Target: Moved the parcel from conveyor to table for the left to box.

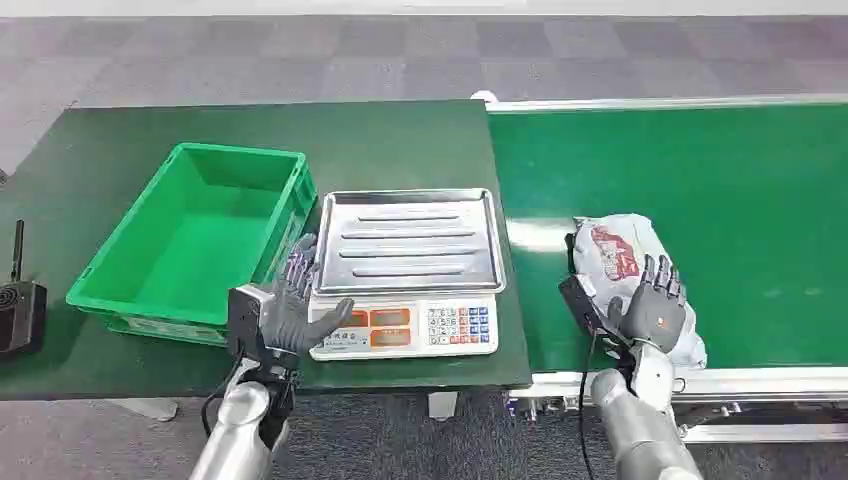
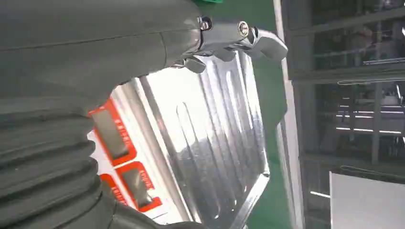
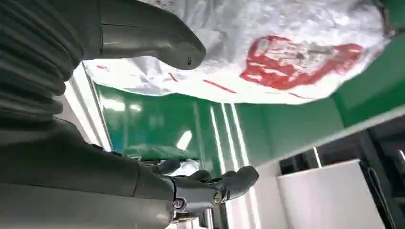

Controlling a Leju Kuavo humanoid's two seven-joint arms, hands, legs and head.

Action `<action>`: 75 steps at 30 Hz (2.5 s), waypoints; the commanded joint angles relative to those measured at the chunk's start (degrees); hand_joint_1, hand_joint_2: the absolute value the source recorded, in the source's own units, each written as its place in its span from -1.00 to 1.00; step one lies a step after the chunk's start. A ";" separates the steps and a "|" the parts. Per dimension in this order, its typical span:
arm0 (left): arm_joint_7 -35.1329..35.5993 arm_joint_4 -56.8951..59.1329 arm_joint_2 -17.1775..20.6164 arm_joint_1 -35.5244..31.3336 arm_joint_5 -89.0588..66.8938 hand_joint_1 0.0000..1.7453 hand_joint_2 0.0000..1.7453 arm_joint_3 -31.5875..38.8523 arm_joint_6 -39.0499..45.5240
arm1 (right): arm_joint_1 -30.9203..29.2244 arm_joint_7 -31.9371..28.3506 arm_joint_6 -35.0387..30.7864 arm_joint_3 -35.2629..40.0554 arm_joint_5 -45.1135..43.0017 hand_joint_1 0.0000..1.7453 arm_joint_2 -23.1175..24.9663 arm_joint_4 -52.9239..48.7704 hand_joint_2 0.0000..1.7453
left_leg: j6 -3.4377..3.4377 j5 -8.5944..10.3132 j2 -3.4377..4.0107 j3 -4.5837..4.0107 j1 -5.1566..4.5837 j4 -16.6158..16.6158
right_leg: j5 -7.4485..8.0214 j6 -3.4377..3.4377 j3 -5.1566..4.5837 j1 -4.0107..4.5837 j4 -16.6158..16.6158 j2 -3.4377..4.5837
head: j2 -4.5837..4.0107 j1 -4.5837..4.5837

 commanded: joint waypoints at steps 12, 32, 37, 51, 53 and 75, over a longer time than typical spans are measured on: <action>0.49 2.72 1.43 -3.87 -0.30 -1.00 1.00 -2.82 0.29 | -1.31 8.51 3.24 -3.63 -4.38 -1.00 -3.90 19.47 1.00 | 0.00 -0.04 -0.09 0.16 0.02 -0.06 | -0.06 0.00 0.18 0.02 -0.08 -0.09 | 0.00 0.00; 0.84 0.49 1.51 -2.80 -0.07 -1.00 1.00 -3.14 0.03 | 0.16 8.57 6.38 -4.64 -5.31 -1.00 -3.70 20.01 1.00 | 0.14 -0.05 -0.12 0.30 0.04 -0.04 | -0.07 0.11 0.41 -0.09 -0.14 -0.18 | 0.00 0.00; 1.39 0.60 1.55 -3.30 -0.39 -1.00 1.00 -3.74 -0.48 | 0.18 2.04 9.75 -10.00 -12.02 -1.00 -2.74 19.57 1.00 | 0.19 -0.04 -0.17 0.42 0.05 -0.08 | -0.07 0.14 0.59 -0.08 -0.23 -0.25 | 0.00 0.00; 1.13 -0.14 2.49 -3.24 -1.90 -1.00 1.00 -2.90 -1.72 | -2.25 -14.01 36.82 -26.38 -33.94 1.00 -2.01 20.54 1.00 | 0.26 -0.54 0.64 1.39 0.36 0.04 | -0.37 0.13 1.59 0.37 -0.74 0.47 | 0.00 0.00; 1.08 -0.54 2.45 -3.06 -2.34 -1.00 1.00 -2.68 -1.75 | -3.19 -15.53 37.23 -26.63 -34.63 1.00 -1.62 20.33 1.00 | 0.24 -0.67 0.76 1.38 0.38 0.09 | -0.32 0.17 1.56 0.36 -0.72 0.54 | 0.00 0.00; 1.38 -0.04 1.49 -3.52 -3.33 -1.00 1.00 0.26 -0.42 | -11.72 -28.30 20.87 -12.45 -33.57 1.00 4.81 12.33 1.00 | 0.34 -0.77 0.94 1.21 0.25 0.02 | -0.17 0.32 1.34 0.23 -0.55 0.79 | 0.00 0.00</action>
